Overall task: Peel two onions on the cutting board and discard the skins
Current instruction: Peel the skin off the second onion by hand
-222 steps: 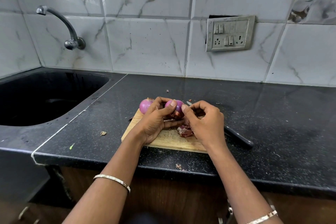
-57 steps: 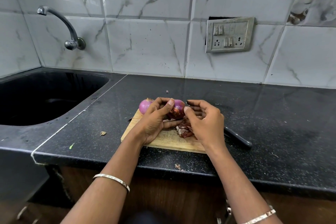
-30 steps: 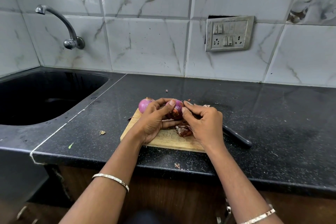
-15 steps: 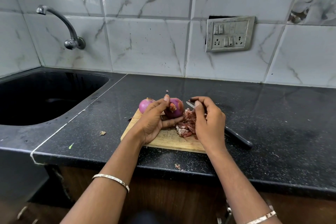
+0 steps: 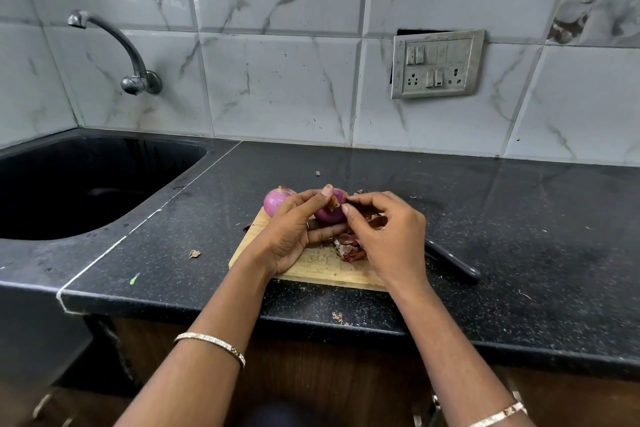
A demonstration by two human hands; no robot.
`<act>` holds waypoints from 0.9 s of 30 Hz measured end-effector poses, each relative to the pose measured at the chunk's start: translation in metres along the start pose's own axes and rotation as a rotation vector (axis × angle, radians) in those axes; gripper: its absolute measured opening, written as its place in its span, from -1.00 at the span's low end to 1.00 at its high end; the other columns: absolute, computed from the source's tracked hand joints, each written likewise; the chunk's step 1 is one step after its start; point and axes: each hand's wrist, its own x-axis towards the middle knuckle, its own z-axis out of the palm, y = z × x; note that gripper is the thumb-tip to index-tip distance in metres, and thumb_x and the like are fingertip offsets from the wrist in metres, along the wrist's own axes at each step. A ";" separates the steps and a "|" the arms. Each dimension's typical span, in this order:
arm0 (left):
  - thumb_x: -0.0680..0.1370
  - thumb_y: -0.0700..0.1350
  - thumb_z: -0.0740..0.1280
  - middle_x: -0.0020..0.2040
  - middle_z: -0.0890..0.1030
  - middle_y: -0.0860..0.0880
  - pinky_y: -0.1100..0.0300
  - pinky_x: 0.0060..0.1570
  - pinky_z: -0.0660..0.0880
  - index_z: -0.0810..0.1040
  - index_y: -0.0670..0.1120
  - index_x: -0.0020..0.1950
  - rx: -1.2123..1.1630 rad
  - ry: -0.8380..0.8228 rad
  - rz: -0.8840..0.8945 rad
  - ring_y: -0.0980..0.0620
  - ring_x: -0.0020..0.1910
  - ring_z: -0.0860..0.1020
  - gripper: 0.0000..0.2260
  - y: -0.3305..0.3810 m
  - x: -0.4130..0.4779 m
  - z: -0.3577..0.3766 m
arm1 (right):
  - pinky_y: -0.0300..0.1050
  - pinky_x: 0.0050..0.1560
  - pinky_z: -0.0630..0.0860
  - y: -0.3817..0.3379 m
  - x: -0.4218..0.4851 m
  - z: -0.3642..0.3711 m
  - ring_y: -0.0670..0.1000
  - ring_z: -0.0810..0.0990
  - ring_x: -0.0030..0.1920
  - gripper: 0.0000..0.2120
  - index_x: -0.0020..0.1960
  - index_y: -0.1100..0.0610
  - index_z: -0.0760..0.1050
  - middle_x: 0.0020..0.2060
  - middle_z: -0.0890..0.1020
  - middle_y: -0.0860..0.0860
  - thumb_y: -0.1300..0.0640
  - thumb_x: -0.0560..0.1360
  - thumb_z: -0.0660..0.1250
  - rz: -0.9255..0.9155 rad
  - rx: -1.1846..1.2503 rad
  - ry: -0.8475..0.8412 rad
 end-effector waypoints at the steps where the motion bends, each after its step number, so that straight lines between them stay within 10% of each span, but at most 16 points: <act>1: 0.64 -0.10 0.33 0.06 0.68 -0.17 0.12 -0.03 0.68 0.61 -0.29 0.16 -0.001 0.000 0.001 -0.03 0.04 0.69 -0.74 0.000 0.000 0.000 | -0.27 -0.03 0.58 0.001 0.000 0.000 -0.20 0.66 -0.11 -0.92 -0.05 0.06 0.73 -0.17 0.69 -0.16 0.17 0.46 0.54 -0.004 -0.001 0.021; 27: 0.55 -0.13 0.40 0.11 0.66 -0.17 0.14 -0.07 0.67 0.48 -0.30 0.31 -0.032 -0.028 0.033 -0.04 0.05 0.70 -0.61 0.000 -0.004 0.003 | -0.16 -0.06 0.61 -0.002 -0.002 0.001 -0.19 0.65 -0.15 -0.93 -0.05 0.04 0.71 -0.18 0.68 -0.17 0.15 0.47 0.51 0.004 -0.048 0.030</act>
